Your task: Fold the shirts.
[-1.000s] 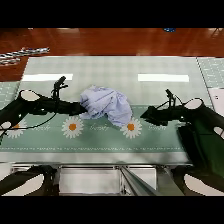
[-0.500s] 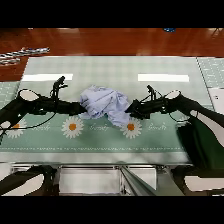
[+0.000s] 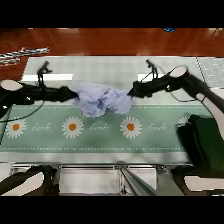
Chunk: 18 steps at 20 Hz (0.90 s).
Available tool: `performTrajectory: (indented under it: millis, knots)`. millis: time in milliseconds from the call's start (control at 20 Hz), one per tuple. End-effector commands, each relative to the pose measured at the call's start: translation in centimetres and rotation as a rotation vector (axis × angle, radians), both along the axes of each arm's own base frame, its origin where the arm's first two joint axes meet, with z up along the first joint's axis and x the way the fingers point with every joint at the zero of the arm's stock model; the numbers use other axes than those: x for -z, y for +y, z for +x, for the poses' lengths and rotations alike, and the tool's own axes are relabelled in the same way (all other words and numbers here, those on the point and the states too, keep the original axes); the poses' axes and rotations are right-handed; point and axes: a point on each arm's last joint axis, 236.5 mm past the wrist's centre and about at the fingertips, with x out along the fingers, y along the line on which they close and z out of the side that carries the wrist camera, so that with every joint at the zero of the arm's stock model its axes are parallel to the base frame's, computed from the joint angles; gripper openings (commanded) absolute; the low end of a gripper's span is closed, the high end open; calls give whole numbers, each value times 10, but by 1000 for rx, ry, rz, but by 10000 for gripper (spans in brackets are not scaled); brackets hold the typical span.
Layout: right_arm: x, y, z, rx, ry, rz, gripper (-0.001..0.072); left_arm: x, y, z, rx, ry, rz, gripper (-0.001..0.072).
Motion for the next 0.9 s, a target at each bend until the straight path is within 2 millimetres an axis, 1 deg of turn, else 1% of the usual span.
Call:
performTrajectory:
  millis: [0, 50, 100, 150, 200, 250, 300, 350, 400, 450, 500, 550, 650, 700, 750, 850]
  knots:
    - [-119, -47, 40, 63, -269, -92, 21, -118, 29, 47, -117, -217, -168, 23]
    - [-160, -61, 46, 91, -361, -108, 21, -164, 39, 57, -147, -314, -215, 23]
    - [-205, -76, 46, 119, -460, -126, 21, -205, 47, 61, -166, -403, -246, 23]
    - [-245, -89, 42, 141, -551, -144, 21, -248, 54, 60, -177, -499, -266, 23]
    - [-286, -100, 33, 165, -645, -162, 21, -284, 60, 57, -184, -579, -269, 23]
    - [-320, -110, 21, 187, -727, -182, 21, -317, 66, 50, -191, -652, -257, 23]
    - [-351, -120, 5, 213, -806, -203, 21, -346, 71, 40, -192, -724, -236, 23]
    - [-375, -128, -12, 236, -869, -228, 21, -372, 74, 27, -187, -793, -208, 23]
    - [-396, -137, -32, 259, -926, -260, 21, -390, 76, 14, -184, -837, -189, 23]
    - [-411, -142, -51, 276, -970, -284, 21, -405, 75, -2, -174, -867, -171, 23]
    - [-424, -146, -71, 289, -1011, -311, 21, -411, 70, -18, -146, -887, -148, 23]
    - [-433, -148, -89, 297, -1043, -332, 21, -412, 61, -37, -104, -893, -123, 23]
    - [-445, -145, -124, 287, -1083, -341, 21, -400, 44, -67, -19, -875, -36, 23]
    - [-446, -143, -138, 276, -1087, -348, 21, -390, 37, -78, -1, -840, 23, 23]
    - [-441, -142, -149, 255, -1071, -359, 21, -374, 37, -86, -4, -789, 91, 23]
    - [-419, -140, -163, 200, -987, -389, 21, -336, 37, -99, -12, -672, 189, 23]
